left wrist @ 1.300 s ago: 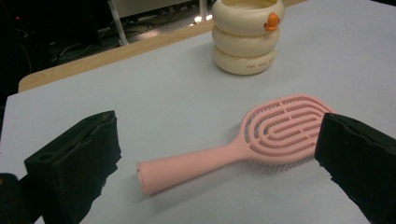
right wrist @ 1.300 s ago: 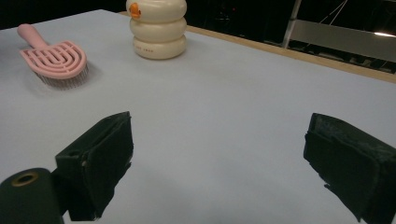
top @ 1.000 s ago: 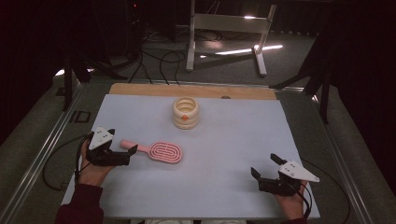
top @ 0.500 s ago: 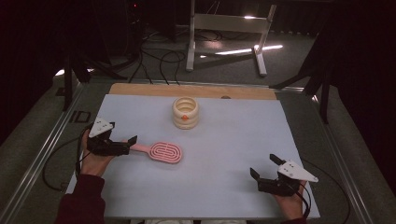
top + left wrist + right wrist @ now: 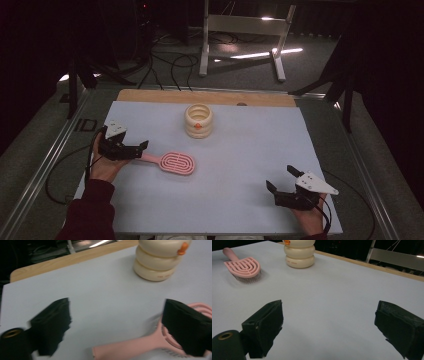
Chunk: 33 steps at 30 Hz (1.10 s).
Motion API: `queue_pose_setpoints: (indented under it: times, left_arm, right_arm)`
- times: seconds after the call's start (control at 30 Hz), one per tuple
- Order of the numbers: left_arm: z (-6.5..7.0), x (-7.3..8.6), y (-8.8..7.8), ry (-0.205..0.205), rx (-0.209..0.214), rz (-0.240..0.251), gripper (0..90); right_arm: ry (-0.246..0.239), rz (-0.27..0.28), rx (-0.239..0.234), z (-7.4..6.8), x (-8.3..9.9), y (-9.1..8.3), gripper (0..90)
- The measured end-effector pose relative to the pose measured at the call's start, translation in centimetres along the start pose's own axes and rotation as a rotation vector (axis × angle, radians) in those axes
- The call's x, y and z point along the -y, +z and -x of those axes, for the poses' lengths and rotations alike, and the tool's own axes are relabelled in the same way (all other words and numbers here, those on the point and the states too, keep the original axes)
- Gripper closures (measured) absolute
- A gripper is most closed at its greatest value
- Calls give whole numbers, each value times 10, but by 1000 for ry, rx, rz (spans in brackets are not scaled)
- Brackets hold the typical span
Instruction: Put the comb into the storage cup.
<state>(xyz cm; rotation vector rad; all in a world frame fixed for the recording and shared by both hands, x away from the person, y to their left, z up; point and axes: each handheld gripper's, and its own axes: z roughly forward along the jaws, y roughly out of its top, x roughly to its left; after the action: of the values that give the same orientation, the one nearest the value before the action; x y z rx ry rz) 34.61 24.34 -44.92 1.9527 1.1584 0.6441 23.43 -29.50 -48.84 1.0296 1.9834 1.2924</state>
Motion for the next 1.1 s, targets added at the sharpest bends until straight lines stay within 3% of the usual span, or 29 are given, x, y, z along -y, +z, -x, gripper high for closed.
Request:
queue_pose_setpoints:
  times: [0.13, 0.27, 0.37, 0.43, 0.47, 0.5, 0.53, 0.7, 0.83, 1.1]
  left_arm:
    - [0, -1, 2, -16, -3, 33, 352]
    - [-4, -1, 8, -34, 9, 22, 553]
    - [-7, -1, 14, -59, 20, -8, 681]
    - [-7, 0, 17, -59, 4, -23, 768]
    - [-7, 0, 17, -59, 4, -23, 768]
    - [-9, 2, 23, -73, 7, -62, 768]
    - [-8, 2, 25, -71, 0, -76, 897]
    - [-6, 4, 33, -55, -22, -136, 900]
    - [-4, 7, 42, -48, -14, -189, 900]
    - [-2, 11, 51, -44, -4, -242, 900]
  right_arm:
    - [6, -3, -2, 0, 0, 0, 81]
    - [0, -2, -6, 0, 0, 1, 81]
    - [0, -4, -6, 0, 0, 1, 81]
    - [1, -3, -6, 0, 0, 0, 81]
    - [4, -3, -6, 0, 0, 0, 81]
    - [4, -3, -6, 0, 0, 0, 81]
    - [7, -5, -5, 0, 0, 0, 81]
    - [4, -7, -7, 0, 0, 0, 81]
    - [5, -7, -8, 0, 0, 0, 81]
    - [4, -12, -8, 0, 0, 1, 81]
